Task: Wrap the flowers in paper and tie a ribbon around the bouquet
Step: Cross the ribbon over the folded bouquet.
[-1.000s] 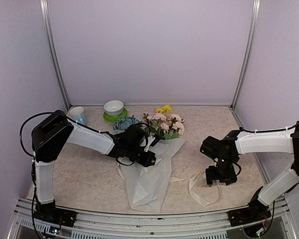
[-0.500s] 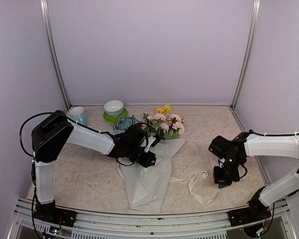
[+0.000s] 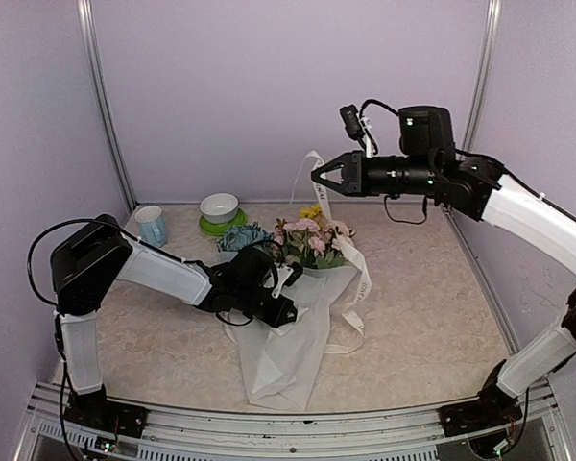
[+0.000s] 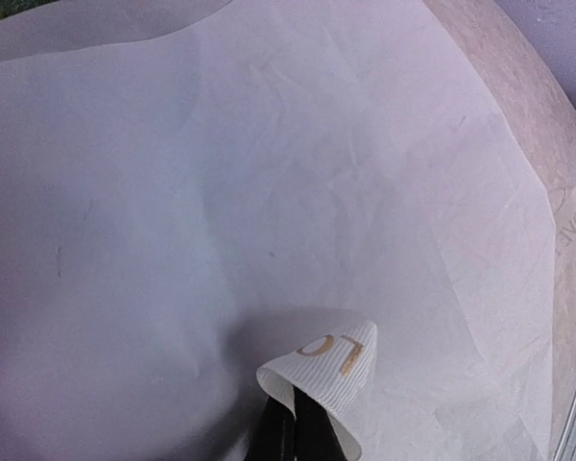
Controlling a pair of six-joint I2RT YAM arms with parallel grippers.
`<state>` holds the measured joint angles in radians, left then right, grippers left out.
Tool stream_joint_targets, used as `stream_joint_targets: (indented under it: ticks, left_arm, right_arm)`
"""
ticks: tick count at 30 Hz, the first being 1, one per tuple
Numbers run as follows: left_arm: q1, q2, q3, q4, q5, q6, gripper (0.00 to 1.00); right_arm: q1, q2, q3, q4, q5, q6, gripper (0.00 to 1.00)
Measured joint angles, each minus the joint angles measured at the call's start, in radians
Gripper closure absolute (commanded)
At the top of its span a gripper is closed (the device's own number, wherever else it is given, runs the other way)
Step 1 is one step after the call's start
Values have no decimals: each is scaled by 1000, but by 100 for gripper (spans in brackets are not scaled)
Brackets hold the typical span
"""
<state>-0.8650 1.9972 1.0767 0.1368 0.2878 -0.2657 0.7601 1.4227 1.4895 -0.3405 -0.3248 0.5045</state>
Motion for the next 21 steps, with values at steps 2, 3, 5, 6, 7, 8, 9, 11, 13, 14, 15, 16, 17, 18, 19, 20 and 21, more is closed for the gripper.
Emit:
stream_joint_targets:
  ticks: [2,3,5,6,7,8,9,11,13,14,15,16,17,18,19,20,21]
  left_arm:
    - [-3,-14,-23,16,-6,-10,100]
    - [-5,-25,-40,29,-10,-20,100]
    - [-7,-50,-76,59,-16,-40,100]
    - [-7,-60,-91,73,-18,-48,100]
    - [-7,-65,-101,86,-20,-58,100]
    - [-7,-66,-105,95,-22,-66,100]
    - [-7,-66,-108,105,-24,-71,100]
    - [-7,-66,-113,119,-26,-79,100]
    - [-7,-66,-113,129,-28,-87,100]
    - [-7,-66,-113,134,-29,-92,100]
    - [-7,-66,-113,138,-31,-98,100]
    - [-7,-66,-113,141,-33,-102,100]
    - [-7,-66,-114,142,-34,-105,100]
    - [-7,-66,-114,143,-35,-109,100]
    - [-7,-66,-114,143,-35,-111,100]
    - [-7,-66,-114,144,-37,-113,100]
    - [-8,-67,-114,144,-39,-113,100]
  right_arm:
    - [0,113,55,85,-43,-13,100]
    - [2,171,74,124,-63,-10,100]
    - [10,276,108,166,-87,-1,100]
    - [14,316,125,176,-93,2,100]
    - [24,370,152,190,-99,8,100]
    - [34,405,166,203,-102,17,100]
    - [41,425,170,214,-102,29,100]
    - [48,444,160,234,-95,69,100]
    - [45,439,127,271,-82,110,100]
    - [36,437,109,290,-77,132,98]
    - [26,436,93,303,-71,150,91]
    - [15,436,83,309,-68,162,80]
    - [4,438,76,304,-64,169,67]
    - [-4,443,77,296,-65,174,57]
    - [-13,451,87,280,-69,172,48]
    - [-21,466,109,255,-76,167,41]
    - [-25,483,135,231,-78,169,38]
